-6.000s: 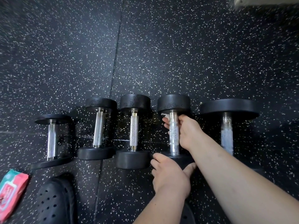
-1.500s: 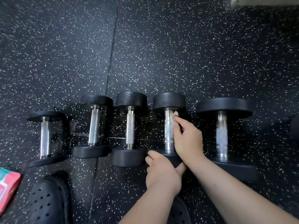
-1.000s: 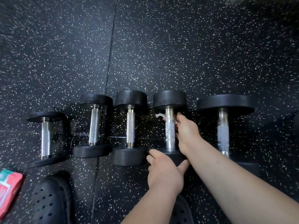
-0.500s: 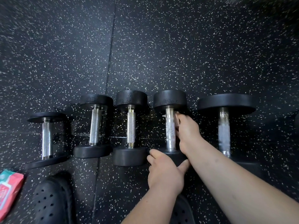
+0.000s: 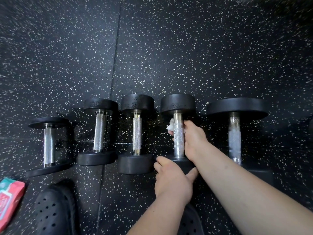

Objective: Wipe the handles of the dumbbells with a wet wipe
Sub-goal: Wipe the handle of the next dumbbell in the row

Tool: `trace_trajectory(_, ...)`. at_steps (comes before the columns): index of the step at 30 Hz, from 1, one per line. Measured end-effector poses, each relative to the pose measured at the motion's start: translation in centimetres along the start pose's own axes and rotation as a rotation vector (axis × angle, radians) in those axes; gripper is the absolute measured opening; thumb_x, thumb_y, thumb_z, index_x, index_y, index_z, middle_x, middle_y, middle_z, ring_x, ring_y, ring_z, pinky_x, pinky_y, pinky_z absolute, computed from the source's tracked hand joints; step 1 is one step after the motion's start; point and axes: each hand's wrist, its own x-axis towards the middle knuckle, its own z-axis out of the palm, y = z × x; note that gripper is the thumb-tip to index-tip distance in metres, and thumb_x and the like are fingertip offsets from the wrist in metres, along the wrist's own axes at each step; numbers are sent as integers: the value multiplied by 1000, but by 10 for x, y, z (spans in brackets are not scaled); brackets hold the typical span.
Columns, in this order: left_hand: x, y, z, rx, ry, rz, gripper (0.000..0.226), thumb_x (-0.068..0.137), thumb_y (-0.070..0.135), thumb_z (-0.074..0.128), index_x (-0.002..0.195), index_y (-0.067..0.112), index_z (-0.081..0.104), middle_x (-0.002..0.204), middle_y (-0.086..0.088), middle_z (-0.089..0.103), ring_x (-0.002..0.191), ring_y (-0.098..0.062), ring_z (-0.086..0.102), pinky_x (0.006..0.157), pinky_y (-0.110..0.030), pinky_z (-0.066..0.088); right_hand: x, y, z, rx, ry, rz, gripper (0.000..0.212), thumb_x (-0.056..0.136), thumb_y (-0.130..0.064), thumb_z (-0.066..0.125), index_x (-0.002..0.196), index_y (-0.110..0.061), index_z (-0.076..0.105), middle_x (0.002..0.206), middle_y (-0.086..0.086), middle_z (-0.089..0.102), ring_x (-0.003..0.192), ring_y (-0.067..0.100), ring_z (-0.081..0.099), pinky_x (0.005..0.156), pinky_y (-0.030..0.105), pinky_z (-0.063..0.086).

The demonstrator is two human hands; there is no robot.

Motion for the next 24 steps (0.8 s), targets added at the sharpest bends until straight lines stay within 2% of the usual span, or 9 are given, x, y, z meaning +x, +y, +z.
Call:
trace_trajectory(3, 0, -1, 0, -1, 1, 4, 97, 73, 74, 80, 129, 16, 27, 135, -3, 41, 121, -30, 59, 95, -44, 53, -3, -1, 0, -43, 45, 5, 44, 107, -33, 46, 98, -11, 83, 92, 8, 82, 82, 25, 74, 75, 33, 53)
trace_trajectory(6, 0, -1, 0, 0, -9, 7, 101, 70, 78, 79, 130, 15, 28, 135, -4, 40, 121, -30, 59, 96, -45, 54, -2, -8, 1, -25, 37, 20, 48, 109, -38, 45, 95, -10, 81, 97, 13, 82, 85, 31, 75, 81, 38, 56)
trace_trajectory(9, 0, -1, 0, 9, -7, 6, 98, 72, 75, 79, 130, 15, 28, 136, -4, 40, 121, -30, 59, 95, -44, 54, -4, -6, -2, -27, 122, 18, 42, 105, -41, 49, 91, -12, 77, 98, 10, 81, 89, 30, 74, 89, 44, 58)
trace_trajectory(12, 0, -1, 0, 11, -2, 11, 98, 72, 75, 78, 130, 14, 28, 135, -4, 41, 120, -31, 61, 92, -44, 54, -7, -2, 0, -69, 173, -14, 44, 103, -41, 48, 87, -11, 76, 92, 9, 81, 78, 26, 70, 82, 40, 57)
trace_trajectory(14, 0, -1, 0, 17, -4, 7, 98, 72, 76, 78, 130, 15, 28, 134, -4, 41, 119, -31, 61, 93, -45, 54, -8, -2, 2, -100, 127, 2, 50, 99, -47, 47, 96, -9, 78, 93, 8, 82, 85, 30, 75, 89, 41, 59)
trace_trajectory(16, 0, -1, 0, 18, -9, 1, 97, 72, 75, 78, 130, 15, 28, 134, -4, 41, 119, -30, 61, 93, -45, 54, -9, -3, 3, -98, 147, 2, 52, 97, -50, 47, 101, -8, 77, 92, 6, 80, 83, 29, 74, 87, 41, 59)
trace_trajectory(18, 0, 0, -2, 18, -10, 1, 96, 73, 75, 77, 129, 14, 28, 135, -5, 41, 120, -30, 61, 93, -44, 53, -12, -2, 3, -143, 249, -42, 52, 95, -49, 44, 96, -7, 74, 91, 9, 75, 81, 29, 69, 81, 40, 57)
trace_trajectory(20, 0, -1, -2, 18, -11, 5, 96, 74, 75, 77, 130, 14, 28, 135, -5, 41, 121, -30, 61, 93, -44, 53, -15, -2, 3, -211, 343, -96, 54, 90, -50, 39, 91, -8, 73, 95, 14, 74, 89, 35, 69, 88, 47, 58)
trace_trajectory(24, 0, 0, -2, 18, -9, 0, 101, 72, 76, 77, 134, 12, 29, 136, -6, 42, 120, -31, 61, 94, -44, 54, -25, -6, 2, -409, 270, -192, 54, 94, -43, 36, 81, -5, 72, 84, 12, 72, 82, 33, 64, 82, 44, 53)
